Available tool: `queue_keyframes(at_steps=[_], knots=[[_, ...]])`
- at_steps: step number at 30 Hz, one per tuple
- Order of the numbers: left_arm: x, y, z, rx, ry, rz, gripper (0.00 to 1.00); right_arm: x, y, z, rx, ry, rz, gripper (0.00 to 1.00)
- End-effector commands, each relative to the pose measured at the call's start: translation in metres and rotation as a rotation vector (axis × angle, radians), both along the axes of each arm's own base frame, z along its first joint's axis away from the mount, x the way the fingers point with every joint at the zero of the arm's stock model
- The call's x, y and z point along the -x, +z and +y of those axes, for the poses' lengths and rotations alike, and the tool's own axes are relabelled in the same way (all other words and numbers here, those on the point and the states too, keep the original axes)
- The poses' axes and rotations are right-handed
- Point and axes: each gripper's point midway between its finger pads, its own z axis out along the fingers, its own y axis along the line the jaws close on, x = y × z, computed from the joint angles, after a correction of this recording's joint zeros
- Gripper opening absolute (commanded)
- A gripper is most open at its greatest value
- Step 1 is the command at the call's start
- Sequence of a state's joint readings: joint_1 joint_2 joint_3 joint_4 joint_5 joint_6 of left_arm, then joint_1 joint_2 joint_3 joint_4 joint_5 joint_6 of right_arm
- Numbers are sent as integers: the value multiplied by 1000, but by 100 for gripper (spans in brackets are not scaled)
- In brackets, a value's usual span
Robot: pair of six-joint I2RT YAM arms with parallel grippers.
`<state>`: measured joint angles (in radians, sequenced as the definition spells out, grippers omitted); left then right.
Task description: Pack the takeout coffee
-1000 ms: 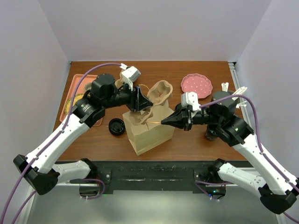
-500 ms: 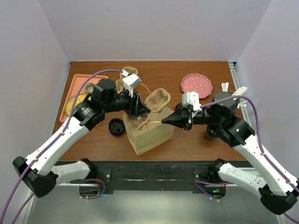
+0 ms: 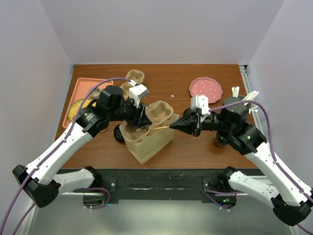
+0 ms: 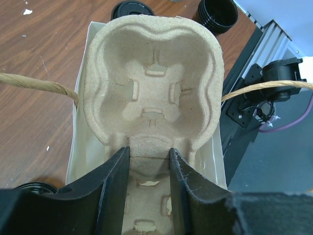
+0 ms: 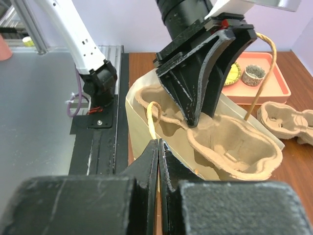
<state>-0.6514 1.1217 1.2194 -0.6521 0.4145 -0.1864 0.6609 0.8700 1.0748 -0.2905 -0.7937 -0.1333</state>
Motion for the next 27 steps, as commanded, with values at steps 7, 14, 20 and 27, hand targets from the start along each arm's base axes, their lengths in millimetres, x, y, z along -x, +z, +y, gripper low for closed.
queue_keyframes(at_steps=[7, 14, 20, 27], knots=[[-10, -3, 5, -72, -3, -54, 0, -61, 56, -15, -163, -459, 326, 42], [-13, -12, 8, -107, 1, -56, 0, -108, 0, -27, 62, -798, 613, 42], [-10, -14, 15, -139, 1, -66, 0, -113, -20, -14, 123, -782, 692, 40], [-10, -5, 16, -140, 0, -81, 0, -113, -44, -11, 243, -790, 755, 36]])
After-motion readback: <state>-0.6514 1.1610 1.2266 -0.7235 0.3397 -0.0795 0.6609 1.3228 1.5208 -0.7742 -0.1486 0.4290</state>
